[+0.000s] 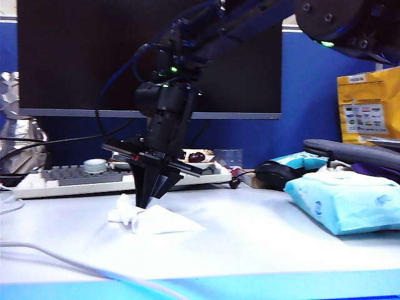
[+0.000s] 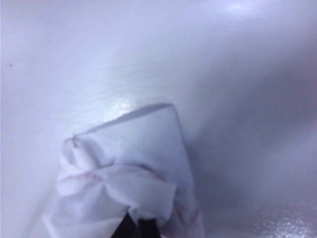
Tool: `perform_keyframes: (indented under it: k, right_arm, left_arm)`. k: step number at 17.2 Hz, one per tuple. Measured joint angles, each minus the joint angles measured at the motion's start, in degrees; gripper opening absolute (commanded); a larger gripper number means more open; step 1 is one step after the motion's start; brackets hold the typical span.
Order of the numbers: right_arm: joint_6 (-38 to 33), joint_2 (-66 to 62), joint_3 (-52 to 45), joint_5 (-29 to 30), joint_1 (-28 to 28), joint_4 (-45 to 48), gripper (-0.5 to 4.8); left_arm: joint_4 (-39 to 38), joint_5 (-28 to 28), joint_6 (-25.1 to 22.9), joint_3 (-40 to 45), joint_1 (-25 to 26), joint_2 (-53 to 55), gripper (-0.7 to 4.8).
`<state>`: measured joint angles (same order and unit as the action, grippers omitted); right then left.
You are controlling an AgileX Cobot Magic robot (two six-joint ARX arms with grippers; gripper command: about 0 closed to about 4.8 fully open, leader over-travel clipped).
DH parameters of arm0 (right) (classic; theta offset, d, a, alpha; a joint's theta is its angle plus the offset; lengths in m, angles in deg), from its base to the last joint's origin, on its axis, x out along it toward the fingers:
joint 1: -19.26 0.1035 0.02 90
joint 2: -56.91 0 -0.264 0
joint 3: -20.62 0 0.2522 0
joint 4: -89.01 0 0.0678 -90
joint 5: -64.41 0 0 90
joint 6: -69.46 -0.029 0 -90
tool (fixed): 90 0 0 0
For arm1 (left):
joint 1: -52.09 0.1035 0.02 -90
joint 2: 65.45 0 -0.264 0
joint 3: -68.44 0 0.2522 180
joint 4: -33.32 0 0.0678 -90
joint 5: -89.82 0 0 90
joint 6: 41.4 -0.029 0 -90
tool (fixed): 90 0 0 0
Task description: Use the wet wipes on the table to wipe the cherry juice off the table, then put the wipes back on the table.
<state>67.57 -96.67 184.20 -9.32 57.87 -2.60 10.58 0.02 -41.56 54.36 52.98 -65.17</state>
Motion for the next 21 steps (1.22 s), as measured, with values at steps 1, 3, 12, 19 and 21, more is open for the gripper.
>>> perform_keyframes:
  k: [1, 3, 12, 19, 21]
  right_arm:
    - [-0.02, 0.00, 0.00, -1.01, -0.28, -0.22, -0.05]
    - [0.02, 0.55, 0.24, -20.70, -0.46, -0.02, -0.05]
    - [0.96, -0.39, -0.04, -10.19, -11.93, 16.28, -0.05]
    - [0.15, -2.40, -0.02, -34.10, -12.50, 24.35, -0.05]
    - [-1.55, -3.02, -0.09, -42.27, -15.54, 23.54, -0.05]
  left_arm:
    - [0.00, 0.00, 0.00, 0.00, 0.00, 0.00, -0.03]
    - [-0.02, 0.00, 0.00, 0.00, 0.00, 0.00, -0.03]
    - [-0.02, 0.00, 0.00, 0.00, 0.00, 0.00, -0.03]
    - [0.00, 0.00, 0.00, 0.00, 0.00, 0.00, -0.03]
    - [0.00, 0.00, 0.00, 0.00, 0.00, 0.00, -0.03]
